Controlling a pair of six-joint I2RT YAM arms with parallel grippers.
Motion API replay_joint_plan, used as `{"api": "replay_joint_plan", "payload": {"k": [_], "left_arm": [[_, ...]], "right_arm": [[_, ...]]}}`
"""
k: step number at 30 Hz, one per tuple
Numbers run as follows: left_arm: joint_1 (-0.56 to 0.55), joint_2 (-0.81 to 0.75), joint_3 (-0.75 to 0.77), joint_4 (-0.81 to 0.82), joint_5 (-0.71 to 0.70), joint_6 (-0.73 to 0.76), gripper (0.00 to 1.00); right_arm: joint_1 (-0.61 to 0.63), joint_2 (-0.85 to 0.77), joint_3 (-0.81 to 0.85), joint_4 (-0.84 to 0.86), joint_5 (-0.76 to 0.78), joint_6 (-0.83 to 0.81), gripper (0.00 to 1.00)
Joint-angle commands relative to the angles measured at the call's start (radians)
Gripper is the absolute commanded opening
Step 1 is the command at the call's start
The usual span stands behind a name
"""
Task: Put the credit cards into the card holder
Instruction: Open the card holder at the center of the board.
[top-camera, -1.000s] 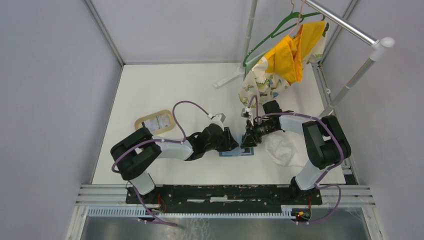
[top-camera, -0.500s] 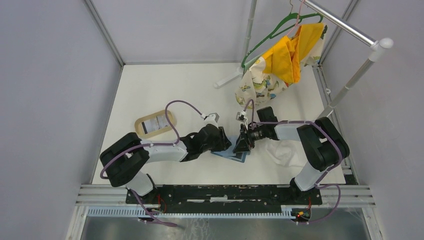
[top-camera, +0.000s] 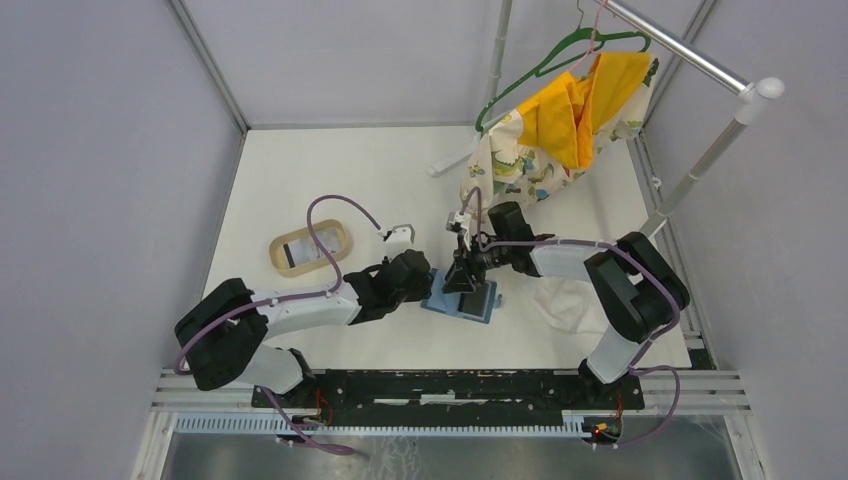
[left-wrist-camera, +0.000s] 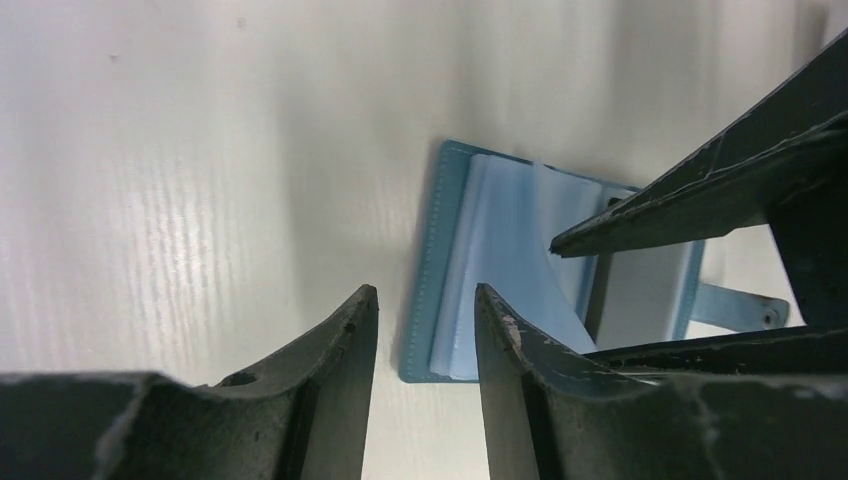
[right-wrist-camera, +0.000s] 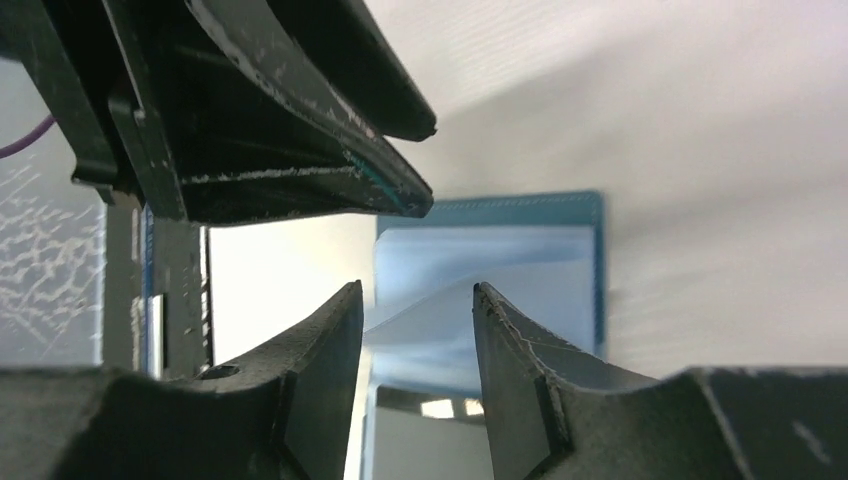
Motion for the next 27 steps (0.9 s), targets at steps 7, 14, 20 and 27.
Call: {"api": "replay_joint_plan", "payload": {"k": [7,14,20,27], "left_arm": [[0.056,0.074,-0.014,0.006,-0.016,0.034,0.39],[0.057,0.122,-0.023,0.043,0.049,0.037,0.32],[0.055,0.112,-0.069,0.120,0.134,0.015,0.29],[0.054,0.067,-0.110,0.158,0.181,-0.005,0.25]], "right_arm": [[0.065,0.080,0.132,-0.083,0.115,-0.091,0.56],[0.066,0.010,0.143,-0.157,0.126,-0.210,0.55],[0.070,0.013,0.158,-0.259,0.026,-0.303,0.54],[0.078,-0.174,0.145,-0.356,0.076,-0.534,0.48]]}}
